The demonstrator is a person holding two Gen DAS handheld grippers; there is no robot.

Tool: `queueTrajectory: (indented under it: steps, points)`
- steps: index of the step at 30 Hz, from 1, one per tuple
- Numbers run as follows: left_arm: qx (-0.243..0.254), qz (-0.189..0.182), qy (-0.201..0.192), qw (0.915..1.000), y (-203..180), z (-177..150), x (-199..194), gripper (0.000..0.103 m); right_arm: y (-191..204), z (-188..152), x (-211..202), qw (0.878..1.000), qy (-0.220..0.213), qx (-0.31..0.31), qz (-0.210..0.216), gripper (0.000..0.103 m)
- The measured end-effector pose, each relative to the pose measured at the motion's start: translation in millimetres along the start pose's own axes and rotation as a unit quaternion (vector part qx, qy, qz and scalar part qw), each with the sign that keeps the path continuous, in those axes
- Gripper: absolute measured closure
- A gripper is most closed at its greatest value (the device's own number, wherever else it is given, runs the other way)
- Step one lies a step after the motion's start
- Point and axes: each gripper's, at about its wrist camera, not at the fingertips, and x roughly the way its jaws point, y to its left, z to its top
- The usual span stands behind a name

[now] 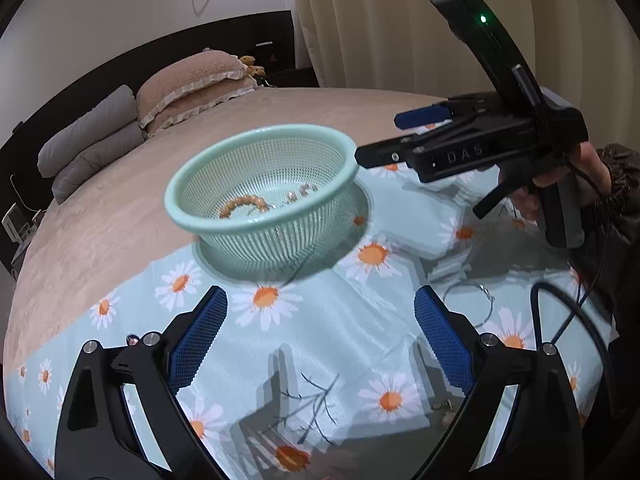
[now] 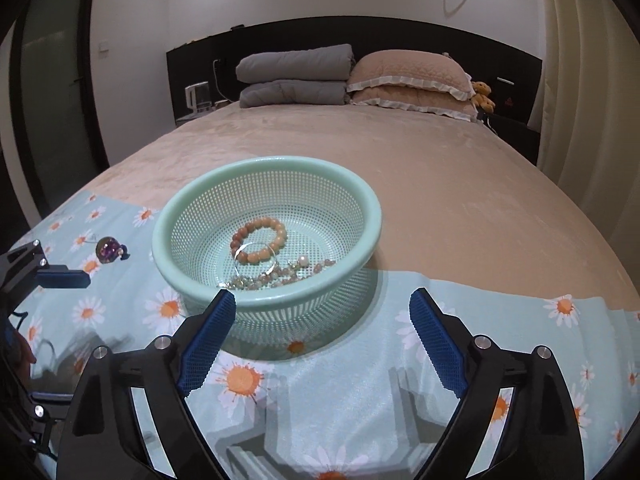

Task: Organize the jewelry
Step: 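Withdraw both open grippers from the basket, then grasp the pearl earring with the left gripper while the right tool moves to the silver hoop earring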

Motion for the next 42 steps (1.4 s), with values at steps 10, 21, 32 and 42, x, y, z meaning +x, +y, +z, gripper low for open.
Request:
queueTrajectory:
  steps: [10,21,32,42]
  points:
    - [0.042,-0.021,0.037,0.9982,-45.2,-49.0,-5.1,0.010,23.6,-64.5,-17.4,0.994,0.073,-0.077,0.034,0.019]
    - [0.009,-0.072,0.018,0.9972,-58.3,-72.0,-6.0,0.039,26.8,-113.1,-20.9,0.994,0.089,-0.036,0.056,0.017]
    - [0.013,-0.108,0.026,0.9937,-68.8,-76.9,-6.2,0.080,44.7,-112.3,-27.3,0.982,0.111,-0.063,0.143,0.097]
    - [-0.011,-0.138,0.031,0.9899,-59.6,-77.9,-6.9,0.080,46.5,-107.9,-25.4,0.977,0.126,-0.086,0.152,0.099]
